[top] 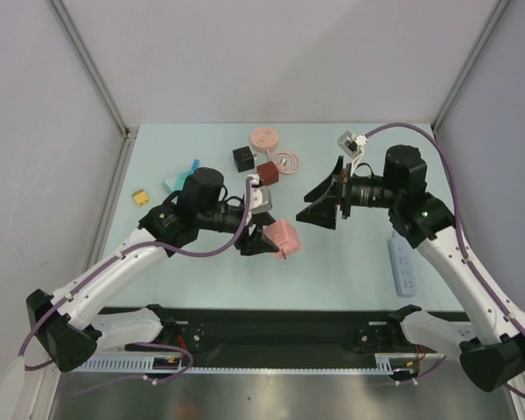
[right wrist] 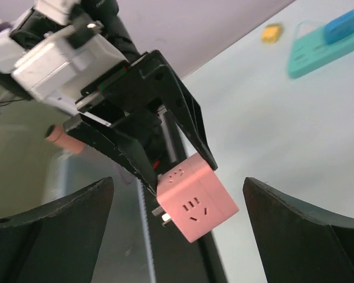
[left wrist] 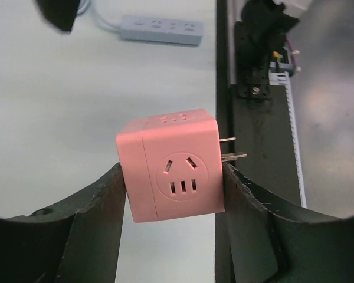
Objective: Insert the plug
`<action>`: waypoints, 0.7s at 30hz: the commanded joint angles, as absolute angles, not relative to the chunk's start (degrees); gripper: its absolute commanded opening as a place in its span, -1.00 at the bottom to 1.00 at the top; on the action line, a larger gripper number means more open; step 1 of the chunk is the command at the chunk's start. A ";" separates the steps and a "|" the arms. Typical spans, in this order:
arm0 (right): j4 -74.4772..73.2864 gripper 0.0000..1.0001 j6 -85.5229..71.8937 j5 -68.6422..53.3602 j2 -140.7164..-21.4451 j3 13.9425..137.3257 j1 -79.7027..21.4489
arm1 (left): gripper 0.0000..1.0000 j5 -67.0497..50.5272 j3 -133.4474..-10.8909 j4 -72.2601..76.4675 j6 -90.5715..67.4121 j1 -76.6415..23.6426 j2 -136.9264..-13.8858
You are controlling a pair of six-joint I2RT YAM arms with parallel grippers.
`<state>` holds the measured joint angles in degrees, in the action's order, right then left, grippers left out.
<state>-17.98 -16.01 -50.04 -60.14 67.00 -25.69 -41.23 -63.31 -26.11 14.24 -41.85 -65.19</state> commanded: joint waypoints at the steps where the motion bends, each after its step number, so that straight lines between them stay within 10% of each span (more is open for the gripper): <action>1: -16.78 0.97 -20.21 -66.61 -62.49 67.86 -23.30 | -0.99 -55.35 -63.54 -26.54 24.14 -41.66 -62.32; 11: -8.98 0.99 -33.47 -73.73 -57.40 58.28 -17.58 | -0.99 -71.10 -63.54 -31.64 39.29 -41.66 -56.78; 16: 19.13 0.99 -52.87 -76.20 -53.62 49.32 -18.63 | -0.99 -75.93 -65.12 -32.17 41.30 -41.66 -57.65; 21: 7.96 0.99 -45.20 -77.70 -54.31 53.87 -22.75 | -0.99 -81.12 -66.97 -32.52 43.06 -41.66 -58.53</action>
